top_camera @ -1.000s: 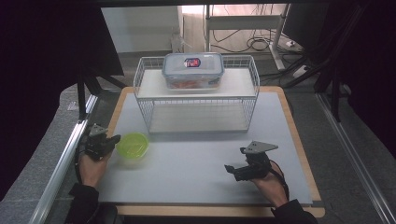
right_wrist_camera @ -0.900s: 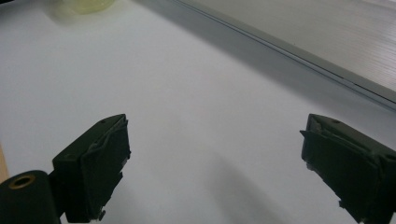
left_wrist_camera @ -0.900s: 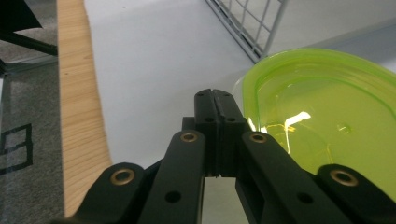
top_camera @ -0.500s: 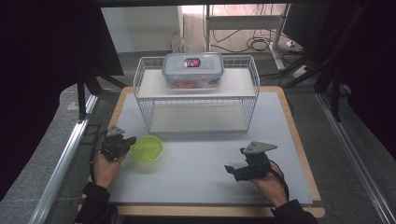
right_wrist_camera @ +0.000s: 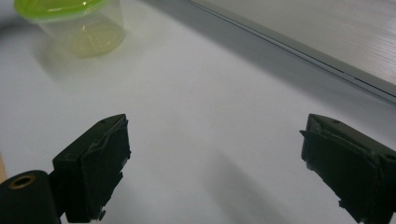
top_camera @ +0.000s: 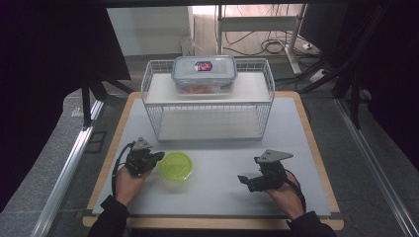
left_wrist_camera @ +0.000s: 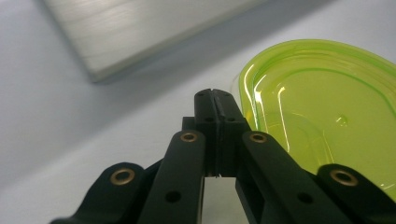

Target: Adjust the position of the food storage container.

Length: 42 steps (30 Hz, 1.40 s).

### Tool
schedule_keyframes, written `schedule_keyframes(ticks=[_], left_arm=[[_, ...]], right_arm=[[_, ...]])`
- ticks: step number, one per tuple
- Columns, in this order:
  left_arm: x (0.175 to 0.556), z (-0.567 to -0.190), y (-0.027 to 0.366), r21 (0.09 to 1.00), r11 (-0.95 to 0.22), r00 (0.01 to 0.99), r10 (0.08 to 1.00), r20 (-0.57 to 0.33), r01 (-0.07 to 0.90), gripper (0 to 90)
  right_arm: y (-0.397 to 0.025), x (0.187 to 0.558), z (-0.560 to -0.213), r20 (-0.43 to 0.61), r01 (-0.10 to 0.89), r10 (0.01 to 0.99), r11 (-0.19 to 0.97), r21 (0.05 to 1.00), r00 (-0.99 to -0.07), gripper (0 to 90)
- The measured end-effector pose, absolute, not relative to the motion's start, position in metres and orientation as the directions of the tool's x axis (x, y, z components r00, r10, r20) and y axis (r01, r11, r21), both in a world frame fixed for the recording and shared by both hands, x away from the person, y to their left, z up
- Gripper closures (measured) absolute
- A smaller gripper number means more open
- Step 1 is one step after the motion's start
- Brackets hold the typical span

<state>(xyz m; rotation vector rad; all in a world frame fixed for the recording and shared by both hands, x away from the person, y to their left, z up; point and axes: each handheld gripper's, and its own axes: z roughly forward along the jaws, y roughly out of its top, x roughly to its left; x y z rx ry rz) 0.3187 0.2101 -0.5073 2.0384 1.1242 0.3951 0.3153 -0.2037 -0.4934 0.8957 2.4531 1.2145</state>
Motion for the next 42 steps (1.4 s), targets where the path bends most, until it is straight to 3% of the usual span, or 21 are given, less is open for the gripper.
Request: schedule_keyframes(ticks=[18, 42], left_arm=[[0.293, -0.510, 0.218, 0.731, -0.267, 0.571, 0.796, -0.201, 0.628, 89.8], [0.266, -0.527, 0.194, 0.639, -0.405, 0.655, 0.727, -0.209, 0.654, 89.7]], right_arm=[[-0.205, 0.315, -0.493, 0.036, 0.411, 0.630, 0.461, 0.786, -0.775, 7.8], [-0.204, 0.315, -0.494, 0.038, 0.417, 0.630, 0.467, 0.780, -0.776, 7.8]])
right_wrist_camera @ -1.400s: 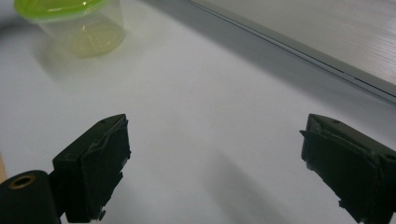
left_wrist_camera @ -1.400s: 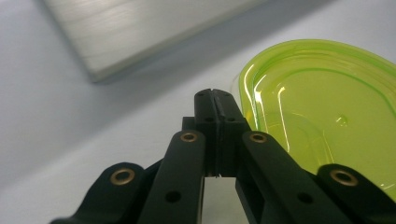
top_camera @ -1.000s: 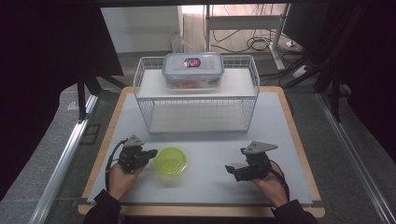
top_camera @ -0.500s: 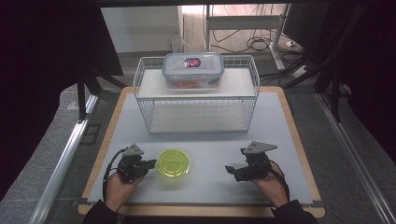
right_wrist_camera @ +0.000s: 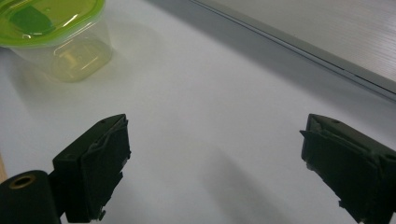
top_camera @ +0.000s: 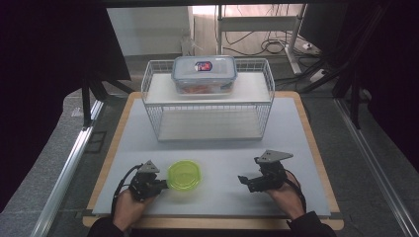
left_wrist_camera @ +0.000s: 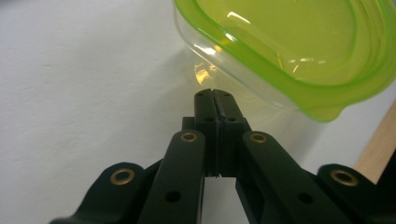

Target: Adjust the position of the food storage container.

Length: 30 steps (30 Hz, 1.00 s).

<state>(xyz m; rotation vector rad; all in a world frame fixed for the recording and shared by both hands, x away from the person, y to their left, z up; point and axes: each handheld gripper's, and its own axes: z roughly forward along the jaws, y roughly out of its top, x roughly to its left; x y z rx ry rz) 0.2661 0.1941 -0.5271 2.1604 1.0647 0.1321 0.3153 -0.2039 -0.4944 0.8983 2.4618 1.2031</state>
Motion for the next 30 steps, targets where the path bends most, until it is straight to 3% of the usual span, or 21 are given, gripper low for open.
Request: schedule_keyframes(ticks=[30], left_arm=[[0.289, -0.532, 0.121, 0.640, -0.525, 0.756, 0.641, -0.136, 0.561, 88.4]], right_arm=[[-0.201, 0.316, -0.499, 0.047, 0.435, 0.623, 0.487, 0.757, -0.781, 8.0]])
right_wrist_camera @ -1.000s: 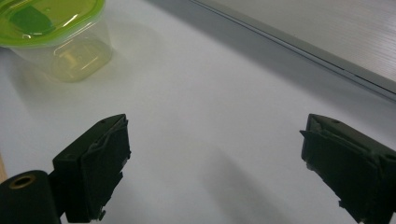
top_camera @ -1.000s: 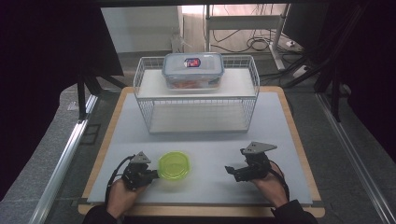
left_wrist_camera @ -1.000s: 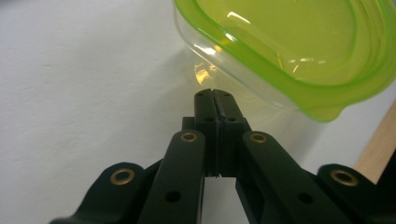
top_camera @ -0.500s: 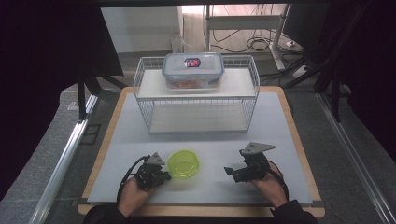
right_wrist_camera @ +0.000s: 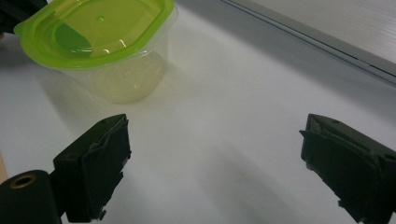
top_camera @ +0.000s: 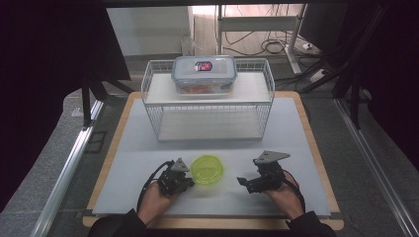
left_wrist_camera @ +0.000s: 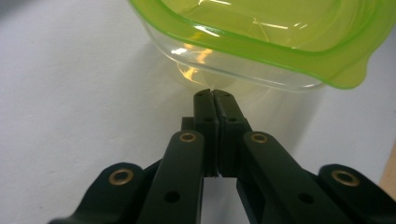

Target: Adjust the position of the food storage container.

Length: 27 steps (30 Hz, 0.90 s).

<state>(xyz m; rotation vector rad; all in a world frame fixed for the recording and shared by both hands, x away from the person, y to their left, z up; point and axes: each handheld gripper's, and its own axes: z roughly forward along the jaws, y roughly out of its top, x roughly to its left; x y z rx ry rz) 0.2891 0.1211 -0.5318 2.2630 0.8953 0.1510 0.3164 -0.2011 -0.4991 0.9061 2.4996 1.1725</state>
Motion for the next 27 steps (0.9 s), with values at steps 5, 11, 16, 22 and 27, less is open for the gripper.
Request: schedule_keyframes(ticks=[5, 11, 16, 22, 27], left_arm=[[0.286, -0.527, 0.133, 0.650, -0.519, 0.732, 0.677, -0.084, 0.555, 76.5], [0.276, -0.518, 0.150, 0.694, -0.505, 0.724, 0.689, -0.034, 0.513, 54.9], [0.266, -0.513, 0.158, 0.722, -0.499, 0.718, 0.696, 0.004, 0.479, 40.3], [0.258, -0.511, 0.171, 0.759, -0.474, 0.715, 0.699, 0.017, 0.446, 21.6], [0.253, -0.514, 0.181, 0.765, -0.453, 0.717, 0.697, -0.016, 0.458, 14.1]], right_arm=[[-0.202, 0.317, -0.499, 0.046, 0.434, 0.627, 0.483, 0.761, -0.778, 8.0], [-0.203, 0.317, -0.498, 0.041, 0.430, 0.627, 0.483, 0.763, -0.778, 7.4], [-0.204, 0.317, -0.497, 0.026, 0.416, 0.628, 0.482, 0.771, -0.778, 5.9], [-0.205, 0.317, -0.495, 0.058, 0.423, 0.629, 0.448, 0.787, -0.775, 4.9], [-0.205, 0.317, -0.495, 0.041, 0.407, 0.622, 0.460, 0.790, -0.782, 4.3]])
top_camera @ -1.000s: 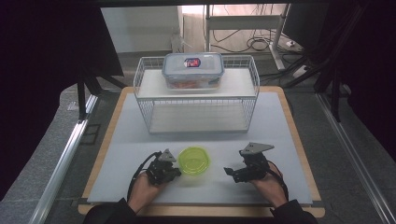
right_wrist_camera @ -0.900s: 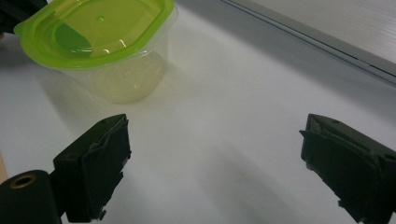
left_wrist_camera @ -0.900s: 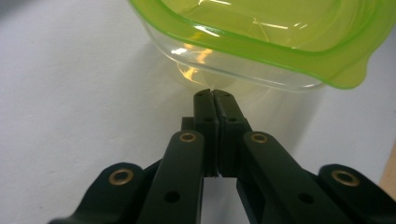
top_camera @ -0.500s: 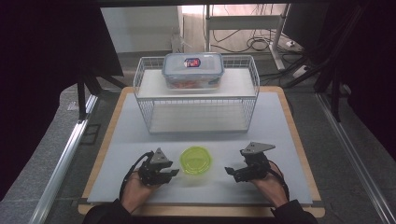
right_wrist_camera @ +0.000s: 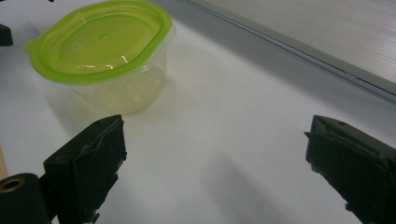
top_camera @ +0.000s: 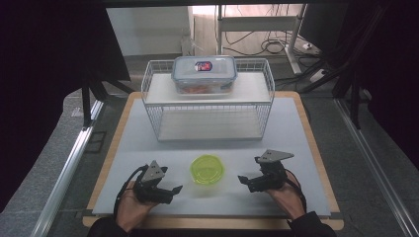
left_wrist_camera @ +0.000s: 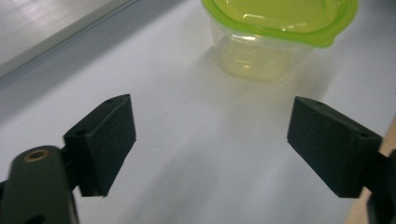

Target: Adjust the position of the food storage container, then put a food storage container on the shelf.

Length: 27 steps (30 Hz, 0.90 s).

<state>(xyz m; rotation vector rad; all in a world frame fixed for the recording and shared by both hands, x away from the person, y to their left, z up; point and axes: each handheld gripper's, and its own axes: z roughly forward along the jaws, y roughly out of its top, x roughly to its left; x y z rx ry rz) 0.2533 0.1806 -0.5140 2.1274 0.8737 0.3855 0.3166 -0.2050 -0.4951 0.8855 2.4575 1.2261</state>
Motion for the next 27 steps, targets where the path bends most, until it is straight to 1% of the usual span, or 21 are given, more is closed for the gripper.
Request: schedule_keyframes(ticks=[3, 9, 12, 17, 20, 23, 24, 27], left_arm=[[0.253, -0.516, 0.183, 0.758, -0.459, 0.708, 0.706, -0.005, 0.463, 12.3], [0.252, -0.515, 0.184, 0.772, -0.444, 0.705, 0.709, -0.006, 0.454, 8.3], [0.253, -0.516, 0.185, 0.772, -0.443, 0.703, 0.711, -0.008, 0.456, 8.0], [0.254, -0.517, 0.185, 0.766, -0.445, 0.702, 0.712, -0.012, 0.464, 8.1], [0.254, -0.518, 0.184, 0.762, -0.448, 0.702, 0.712, -0.012, 0.468, 8.2], [0.254, -0.518, 0.183, 0.762, -0.450, 0.702, 0.712, -0.008, 0.466, 8.3], [0.254, -0.518, 0.183, 0.759, -0.453, 0.703, 0.711, -0.008, 0.467, 8.4], [0.255, -0.519, 0.183, 0.754, -0.454, 0.701, 0.713, -0.013, 0.476, 9.5]], right_arm=[[-0.205, 0.317, -0.495, 0.037, 0.402, 0.621, 0.461, 0.791, -0.783, 3.9], [-0.205, 0.316, -0.495, 0.047, 0.414, 0.629, 0.451, 0.791, -0.776, 4.1], [-0.204, 0.317, -0.497, 0.075, 0.441, 0.637, 0.438, 0.783, -0.767, 4.0], [-0.197, 0.317, -0.496, 0.066, 0.431, 0.630, 0.447, 0.784, -0.774, 1.0], [-0.193, 0.320, -0.493, 0.107, 0.465, 0.629, 0.440, 0.768, -0.770, 0.8], [-0.190, 0.324, -0.489, 0.152, 0.494, 0.624, 0.421, 0.761, -0.766, 4.1], [-0.189, 0.326, -0.486, 0.188, 0.511, 0.617, 0.401, 0.761, -0.764, 7.8], [-0.184, 0.332, -0.483, 0.226, 0.533, 0.612, 0.381, 0.756, -0.758, 17.5]])
